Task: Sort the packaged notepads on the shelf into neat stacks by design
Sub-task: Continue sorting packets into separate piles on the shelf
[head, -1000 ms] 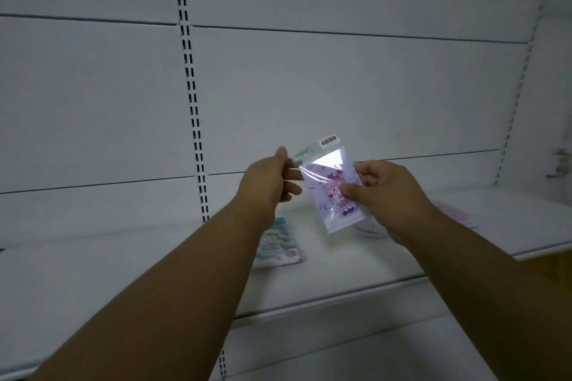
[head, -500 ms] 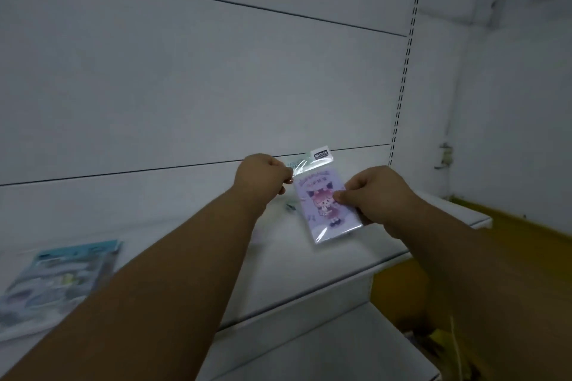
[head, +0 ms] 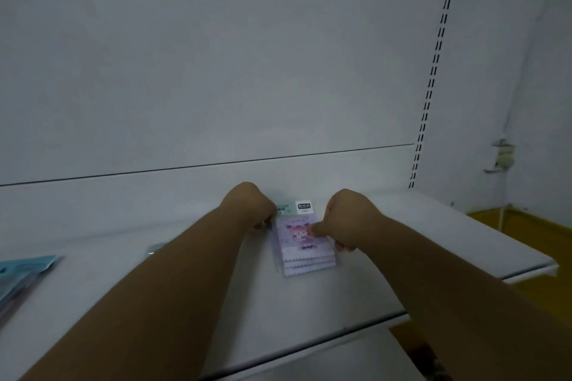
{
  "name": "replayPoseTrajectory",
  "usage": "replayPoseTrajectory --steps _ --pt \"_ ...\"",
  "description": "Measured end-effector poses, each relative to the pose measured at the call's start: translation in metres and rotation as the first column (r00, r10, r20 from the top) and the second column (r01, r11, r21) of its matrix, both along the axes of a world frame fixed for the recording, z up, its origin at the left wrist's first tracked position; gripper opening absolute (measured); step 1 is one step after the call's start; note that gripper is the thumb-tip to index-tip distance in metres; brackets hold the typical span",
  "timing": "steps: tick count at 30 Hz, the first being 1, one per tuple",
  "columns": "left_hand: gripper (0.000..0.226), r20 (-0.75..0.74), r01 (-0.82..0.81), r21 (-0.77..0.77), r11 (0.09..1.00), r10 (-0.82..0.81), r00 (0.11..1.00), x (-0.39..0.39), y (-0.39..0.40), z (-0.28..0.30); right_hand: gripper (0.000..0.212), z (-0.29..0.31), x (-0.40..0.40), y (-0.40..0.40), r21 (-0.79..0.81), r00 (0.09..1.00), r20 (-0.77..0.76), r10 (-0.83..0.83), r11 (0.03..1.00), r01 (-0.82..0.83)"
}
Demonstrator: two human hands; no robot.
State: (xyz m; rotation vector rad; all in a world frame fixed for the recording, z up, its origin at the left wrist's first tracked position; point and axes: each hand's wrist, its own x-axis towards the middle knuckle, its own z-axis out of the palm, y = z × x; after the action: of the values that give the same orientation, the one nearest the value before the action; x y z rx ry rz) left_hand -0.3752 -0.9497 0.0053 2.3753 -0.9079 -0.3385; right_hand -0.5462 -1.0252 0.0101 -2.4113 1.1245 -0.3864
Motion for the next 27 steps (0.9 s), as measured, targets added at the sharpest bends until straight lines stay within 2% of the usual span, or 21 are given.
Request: replayPoseTrajectory --steps 4,8,11,14,17,22,27 --pt "0.020 0.185 -0.052 0.026 0.998 0.046 0.982 0.001 0.006 0.002 0.033 0.005 0.006 0.005 -0.185 0.997 0.009 0.070 0.980 -0.067" --pt "0.019 0.368 -0.070 -0.027 0.997 0.075 0.927 0.000 0.038 0.011 0.053 0.027 0.021 0.040 -0.363 0.972 0.130 0.194 0.922 -0.136" --pt "0.026 0.458 -0.060 -0.068 0.996 0.084 0.885 0.002 0.093 0.019 0.054 0.050 0.048 0.088 -0.490 0.940 0.152 0.306 0.849 -0.197" --pt "0.027 0.503 -0.058 -0.111 0.992 0.106 0.858 0.012 0.174 0.025 0.051 0.069 0.082 0.157 -0.542 0.893 0.174 0.414 0.798 -0.264" --pt "0.026 0.549 -0.125 -0.119 0.985 0.170 0.819 0.027 0.274 0.026 0.050 0.080 0.121 0.244 -0.556 0.825 0.208 0.526 0.758 -0.343" --pt "0.024 0.586 -0.324 -0.098 0.941 0.318 0.746 0.049 0.467 0.016 0.048 0.080 0.192 0.414 -0.551 0.686 0.218 0.694 0.667 -0.501" --pt "0.027 0.613 -0.514 -0.030 0.857 0.422 0.668 0.060 0.640 0.004 0.047 0.069 0.254 0.567 -0.505 0.570 0.189 0.799 0.578 -0.641"
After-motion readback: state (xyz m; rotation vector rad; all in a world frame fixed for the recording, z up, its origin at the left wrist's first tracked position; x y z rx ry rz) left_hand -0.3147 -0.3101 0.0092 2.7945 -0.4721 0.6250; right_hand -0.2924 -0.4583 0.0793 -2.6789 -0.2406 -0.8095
